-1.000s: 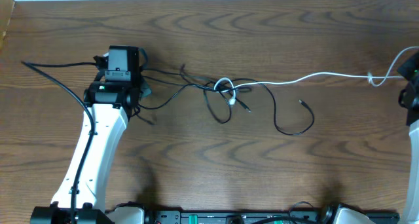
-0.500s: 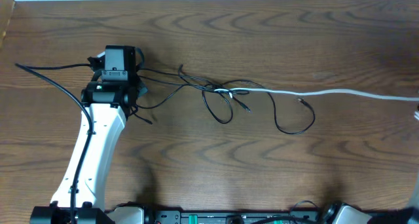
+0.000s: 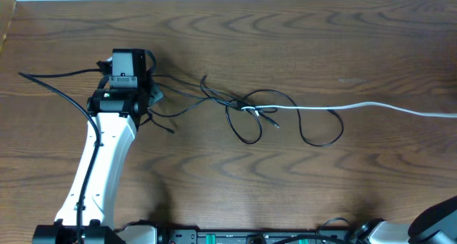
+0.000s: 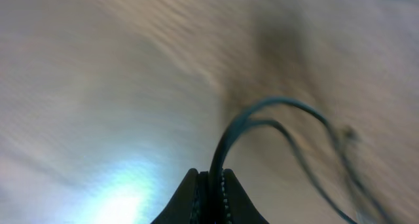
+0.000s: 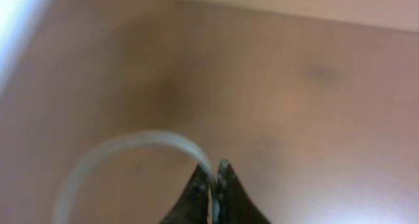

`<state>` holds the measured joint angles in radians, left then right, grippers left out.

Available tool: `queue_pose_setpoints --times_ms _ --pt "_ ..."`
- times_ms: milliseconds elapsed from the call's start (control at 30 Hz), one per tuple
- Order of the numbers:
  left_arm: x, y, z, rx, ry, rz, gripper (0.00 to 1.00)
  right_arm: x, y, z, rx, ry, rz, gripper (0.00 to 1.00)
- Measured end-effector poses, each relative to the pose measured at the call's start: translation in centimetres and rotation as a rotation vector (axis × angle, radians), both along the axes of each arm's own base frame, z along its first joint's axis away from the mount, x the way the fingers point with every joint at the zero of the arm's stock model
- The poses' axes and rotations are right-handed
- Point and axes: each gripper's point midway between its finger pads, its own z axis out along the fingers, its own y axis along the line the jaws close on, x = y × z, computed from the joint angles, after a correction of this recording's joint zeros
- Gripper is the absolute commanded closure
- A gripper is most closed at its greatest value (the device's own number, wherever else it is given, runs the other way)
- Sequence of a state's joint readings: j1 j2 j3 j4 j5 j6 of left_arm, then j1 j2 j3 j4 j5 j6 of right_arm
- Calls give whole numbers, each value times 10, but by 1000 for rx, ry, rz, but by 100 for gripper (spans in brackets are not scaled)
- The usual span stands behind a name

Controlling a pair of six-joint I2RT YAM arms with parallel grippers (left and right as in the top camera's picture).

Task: Untangle cables

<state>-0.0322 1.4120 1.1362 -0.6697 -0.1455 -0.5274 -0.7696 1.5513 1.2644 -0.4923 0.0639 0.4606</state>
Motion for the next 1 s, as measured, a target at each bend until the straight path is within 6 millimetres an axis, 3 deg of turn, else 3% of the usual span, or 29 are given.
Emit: queue_pose_setpoints --times_ms 33,67,133,233,267,300,333,400,567,667,867,933,1000 --pt "2 -7 0 -33 -8 -24 92 18 12 4 15 -49 102 65" --pt "5 -23 0 -104 -16 -76 92 45 42 9 52 -113 290 60" --pt "4 -52 0 -202 -11 -178 92 70 91 11 106 -150 518 53" --pt "0 -81 0 -254 2 -279 92 87 144 8 146 -146 722 35" --pt "-4 -96 1 -274 9 -335 92 97 193 6 164 -135 899 34" --pt "-5 -101 1 -273 11 -351 92 97 201 5 158 -125 933 34" --pt "-5 -103 0 -272 13 -357 92 98 221 3 159 -107 1002 34" --pt "-8 -109 -2 -268 22 -375 92 103 284 0 138 -78 1211 34" --pt "-20 -113 -12 -237 74 -396 92 104 393 -3 90 -71 1534 33" --pt "-27 -112 -23 -231 105 -396 92 100 464 -28 90 -43 1714 31" --pt "-37 -110 -36 -231 147 -391 93 96 548 -65 56 -47 1901 28" --pt "-37 -110 -36 -231 148 -390 92 90 568 -76 60 -38 1945 32" --pt "-37 -110 -36 -231 147 -391 92 81 592 -96 71 -8 1988 50"
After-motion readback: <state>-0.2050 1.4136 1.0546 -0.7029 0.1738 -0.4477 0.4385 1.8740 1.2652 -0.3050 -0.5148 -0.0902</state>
